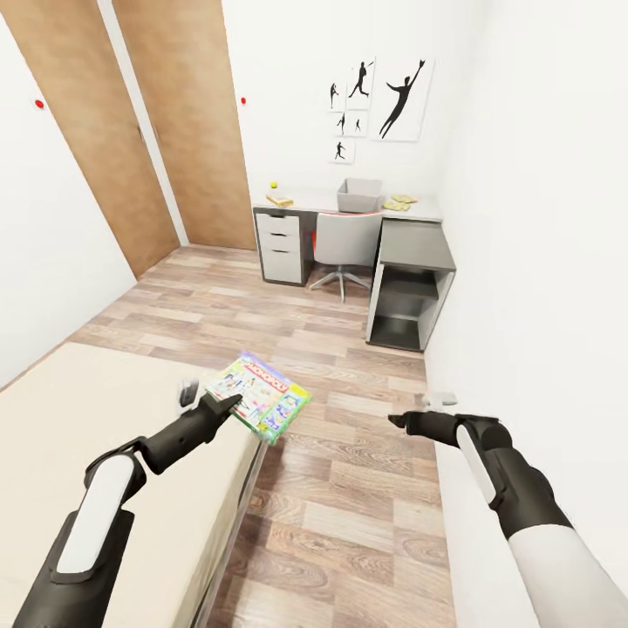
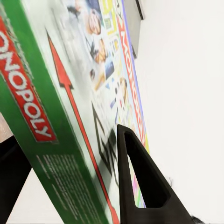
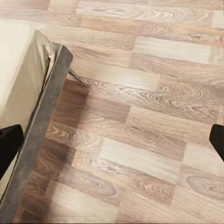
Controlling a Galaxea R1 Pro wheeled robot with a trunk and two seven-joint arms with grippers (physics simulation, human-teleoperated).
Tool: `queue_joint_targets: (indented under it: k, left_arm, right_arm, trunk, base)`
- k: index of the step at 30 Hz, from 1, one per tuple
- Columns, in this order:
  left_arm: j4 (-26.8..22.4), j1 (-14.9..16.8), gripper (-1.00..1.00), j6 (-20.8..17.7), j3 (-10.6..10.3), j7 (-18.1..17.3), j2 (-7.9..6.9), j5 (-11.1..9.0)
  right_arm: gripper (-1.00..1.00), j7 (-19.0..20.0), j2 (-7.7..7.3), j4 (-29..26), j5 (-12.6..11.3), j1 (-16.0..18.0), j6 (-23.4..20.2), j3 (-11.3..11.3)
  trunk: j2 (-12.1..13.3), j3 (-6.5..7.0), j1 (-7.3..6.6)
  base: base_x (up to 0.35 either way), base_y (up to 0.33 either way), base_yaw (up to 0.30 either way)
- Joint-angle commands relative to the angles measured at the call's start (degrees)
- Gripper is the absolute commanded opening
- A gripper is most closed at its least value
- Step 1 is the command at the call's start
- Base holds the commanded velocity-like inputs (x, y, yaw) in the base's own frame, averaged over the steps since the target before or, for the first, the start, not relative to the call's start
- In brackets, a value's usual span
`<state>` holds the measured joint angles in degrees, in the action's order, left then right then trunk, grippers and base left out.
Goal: Put all the toys in the child's room - the three board games (two on the bed and one on the table), the two jigsaw puzzles on the table, and the tennis ball on the table - inside the toy box on the table in the child's room.
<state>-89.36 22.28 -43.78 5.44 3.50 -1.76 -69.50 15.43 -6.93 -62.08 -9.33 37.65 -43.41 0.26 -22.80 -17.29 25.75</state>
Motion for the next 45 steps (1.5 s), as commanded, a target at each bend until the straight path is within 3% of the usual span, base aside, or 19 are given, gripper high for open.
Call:
queue_joint_targets:
  k: [1, 3, 4, 5, 11, 27, 45]
  left_arm:
    - [0.1, 0.1, -1.00, -0.1, -0.8, 0.5, 0.03, -0.5]
    - [0.2, 0.3, -1.00, 0.2, -1.6, 0.6, 0.08, -0.3]
    - [0.5, 1.3, -1.00, 1.4, -4.8, 0.9, 0.44, 1.2]
    - [0.6, 1.5, -1.00, 1.7, -5.5, 0.9, 0.60, 1.6]
    - [0.7, 2.2, -1.00, 2.4, -8.0, 1.0, 1.41, 2.9]
    - [0.7, 2.4, -1.00, 2.6, -8.6, 0.3, 1.73, 3.2]
    - [0.8, 2.4, -1.00, 2.6, -8.8, 0.3, 1.69, 3.3]
  right_arm:
    - [1.00, -0.2, 0.35, 0.0, -0.1, 0.0, -0.2, 0.7]
    - [1.00, -0.2, 0.61, 0.1, -0.1, 0.0, -0.2, 1.2]
    - [1.00, -0.4, 1.46, 0.4, -0.1, -0.1, -0.2, 2.3]
    - [1.00, -0.4, 1.60, 0.5, -0.1, -0.2, -0.2, 2.5]
    - [1.00, -0.5, 1.98, 0.7, 0.0, -0.3, -0.3, 2.9]
    - [1.00, -0.5, 2.09, 0.8, -0.1, -0.3, -0.2, 3.0]
    - [1.00, -0.7, 2.16, 0.7, -0.1, -0.4, -0.2, 3.1]
  trunk:
    - [-0.1, -0.10, 0.03]
    - [-0.1, -0.10, 0.03]
    - [-0.1, -0.10, 0.03]
    - [-0.1, -0.10, 0.03]
    - [-0.1, -0.10, 0.03]
    - [-0.1, -0.10, 0.03]
    - [-0.1, 0.01, 0.03]
  base:
    - [0.000, 0.000, 0.000]
    - [0.000, 0.000, 0.000]
    - [0.000, 0.000, 0.000]
    - [0.000, 0.000, 0.000]
    - [0.000, 0.000, 0.000]
    - [0.017, 0.000, 0.000]
    - [0.293, 0.000, -0.101]
